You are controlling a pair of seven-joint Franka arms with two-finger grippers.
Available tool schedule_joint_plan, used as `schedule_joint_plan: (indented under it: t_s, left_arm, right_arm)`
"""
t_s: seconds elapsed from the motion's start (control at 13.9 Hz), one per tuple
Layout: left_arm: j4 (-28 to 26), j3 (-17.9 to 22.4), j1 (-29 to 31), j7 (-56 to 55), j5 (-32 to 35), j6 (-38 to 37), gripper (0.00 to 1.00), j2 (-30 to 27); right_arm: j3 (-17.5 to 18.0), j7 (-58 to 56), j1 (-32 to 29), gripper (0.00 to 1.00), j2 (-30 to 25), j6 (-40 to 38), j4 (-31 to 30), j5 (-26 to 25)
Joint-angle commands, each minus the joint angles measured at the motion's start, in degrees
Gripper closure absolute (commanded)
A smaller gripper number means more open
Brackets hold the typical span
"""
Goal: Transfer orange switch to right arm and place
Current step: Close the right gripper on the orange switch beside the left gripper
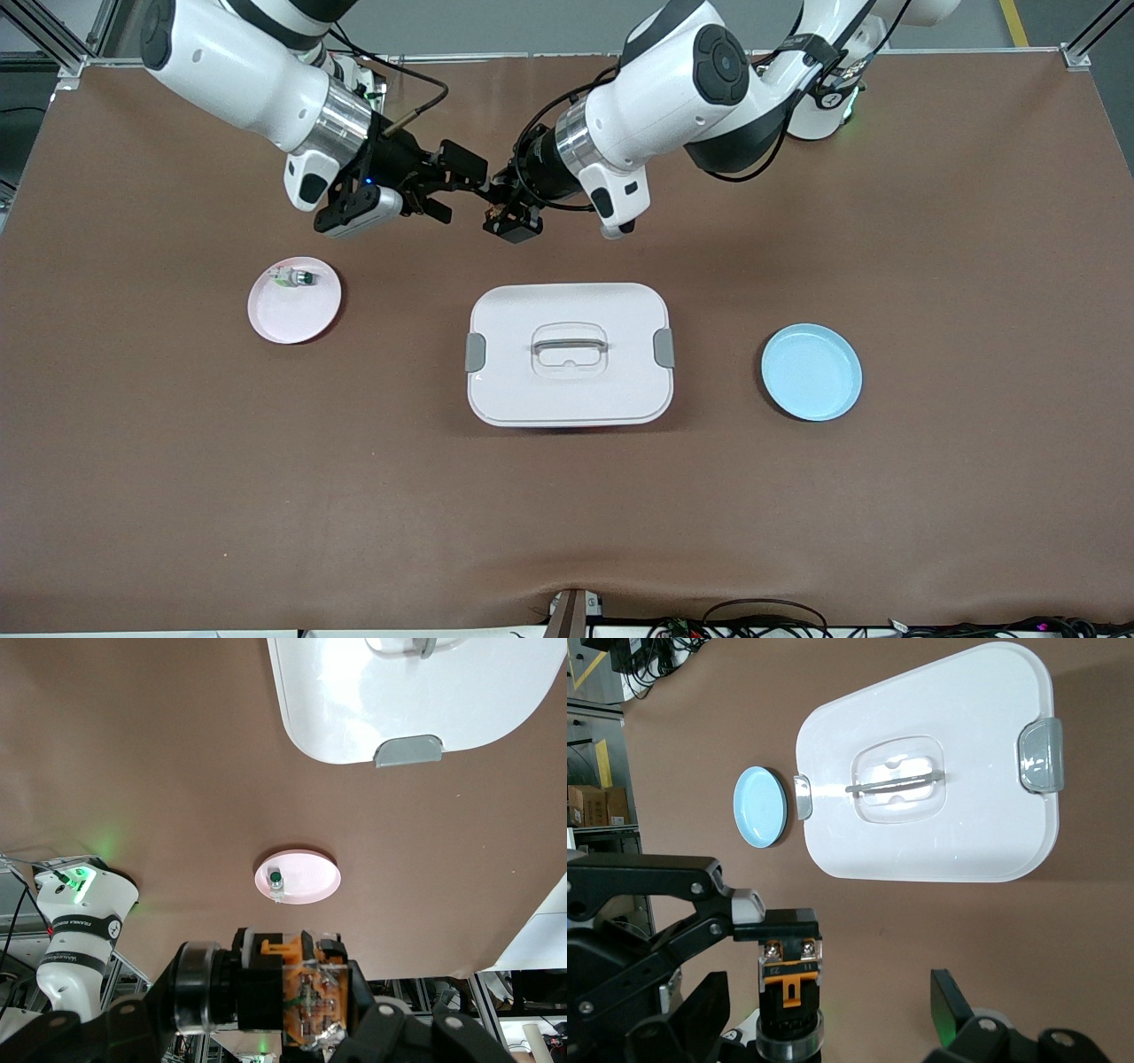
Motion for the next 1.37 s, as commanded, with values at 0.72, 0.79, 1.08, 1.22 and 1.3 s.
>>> schedule_joint_plan:
  t_s: [0.72, 0.79, 1.08, 1.22, 1.3]
  left_arm:
    - [1.4, 0.06, -0.39, -0.08, 0.03, 0.65, 0.62, 0.67]
    - [1.4, 0.06, -0.39, -0.08, 0.03, 0.65, 0.62, 0.66]
    - [1.31, 0.06, -0.39, -0.08, 0.03, 0.65, 0.62, 0.66]
    - [1.4, 0.06, -0.39, -0.08, 0.03, 0.65, 0.62, 0.66]
    - [1.4, -0.03, -0.39, -0.08, 0.11, 0.65, 0.62, 0.66]
  right_arm:
    - [-0.58, -0.02, 2.63, 0.0, -0.21, 3.43, -1.25, 1.39]
    - [-0.58, -0.02, 3.42, 0.0, 0.05, 4.31, -1.34, 1.39]
    - [-0.58, -0.02, 3.86, 0.11, 0.67, 5.54, -1.07, 1.39]
    - [-0.58, -0.2, 4.04, 0.54, 0.84, 6.15, -0.99, 1.31]
    - [-0.49, -0.46, 4.13, 0.7, 0.93, 6.33, -0.99, 1.31]
